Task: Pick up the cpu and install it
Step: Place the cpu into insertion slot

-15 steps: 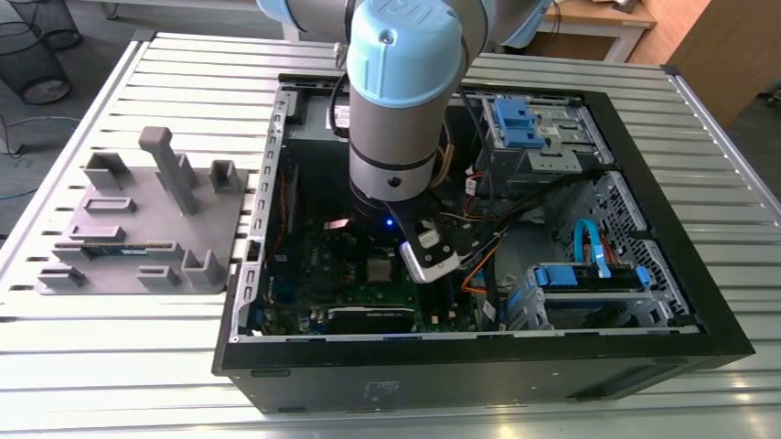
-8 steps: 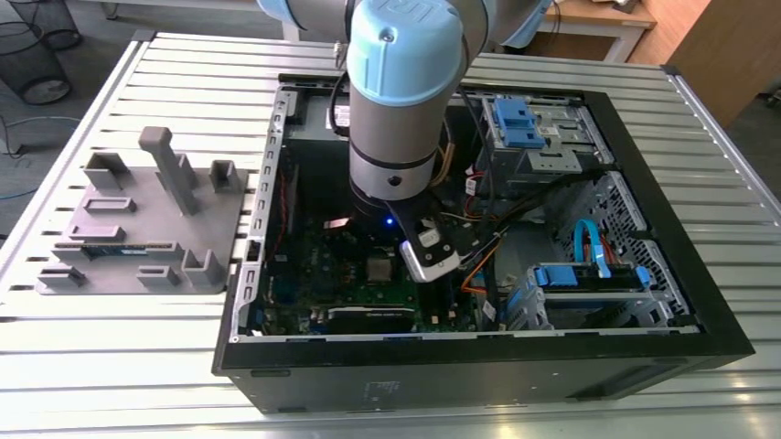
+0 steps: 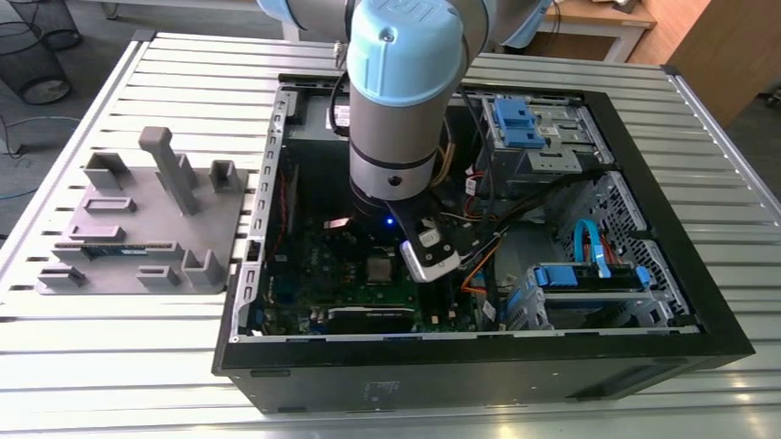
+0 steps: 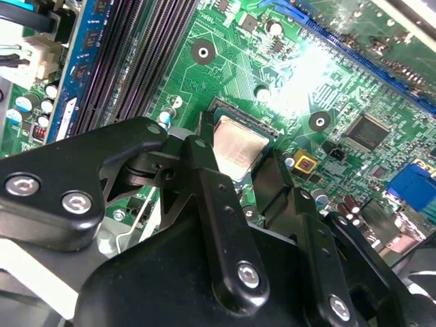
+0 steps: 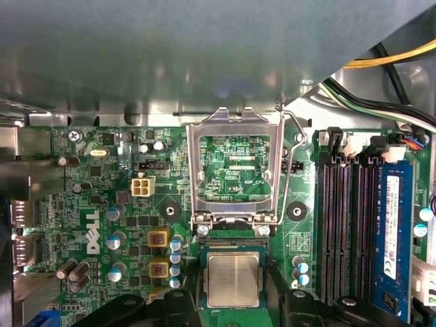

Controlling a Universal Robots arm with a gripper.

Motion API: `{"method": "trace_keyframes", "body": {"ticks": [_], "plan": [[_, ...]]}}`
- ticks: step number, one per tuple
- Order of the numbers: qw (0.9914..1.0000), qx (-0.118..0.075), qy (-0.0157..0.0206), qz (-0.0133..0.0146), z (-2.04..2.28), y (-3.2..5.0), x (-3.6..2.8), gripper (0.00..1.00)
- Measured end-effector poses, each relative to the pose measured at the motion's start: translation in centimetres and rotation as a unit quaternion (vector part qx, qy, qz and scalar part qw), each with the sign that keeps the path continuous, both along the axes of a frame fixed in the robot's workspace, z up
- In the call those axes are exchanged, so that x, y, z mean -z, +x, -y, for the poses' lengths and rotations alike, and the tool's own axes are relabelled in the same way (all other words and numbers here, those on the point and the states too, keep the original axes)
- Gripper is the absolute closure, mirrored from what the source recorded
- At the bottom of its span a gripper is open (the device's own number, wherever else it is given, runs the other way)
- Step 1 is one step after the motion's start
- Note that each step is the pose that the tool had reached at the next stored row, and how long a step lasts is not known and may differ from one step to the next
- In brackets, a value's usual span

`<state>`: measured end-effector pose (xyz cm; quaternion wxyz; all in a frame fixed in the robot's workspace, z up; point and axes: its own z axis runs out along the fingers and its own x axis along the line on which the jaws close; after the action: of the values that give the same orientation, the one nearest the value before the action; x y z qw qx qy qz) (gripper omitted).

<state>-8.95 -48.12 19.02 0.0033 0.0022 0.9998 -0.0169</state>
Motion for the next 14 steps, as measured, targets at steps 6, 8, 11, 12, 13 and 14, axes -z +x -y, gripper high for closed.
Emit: {"method": "trace_keyframes", "body": {"ticks": [6, 8, 11, 12, 13, 14], "plan": [[0.99999, -0.004, 0.0008, 0.0000, 0.01, 0.00, 0.07, 0.53], [0.99999, -0.004, 0.0008, 0.0000, 0.01, 0.00, 0.08, 0.53], [0.99999, -0.004, 0.0009, 0.0000, 0.01, 0.01, 0.09, 0.53], [0.99999, -0.004, 0.0010, 0.0000, 0.01, 0.01, 0.10, 0.53], [0.99999, -0.004, 0.0010, 0.0000, 0.01, 0.00, 0.10, 0.53], [0.99999, -0.004, 0.0010, 0.0000, 0.01, 0.01, 0.10, 0.53]]}}
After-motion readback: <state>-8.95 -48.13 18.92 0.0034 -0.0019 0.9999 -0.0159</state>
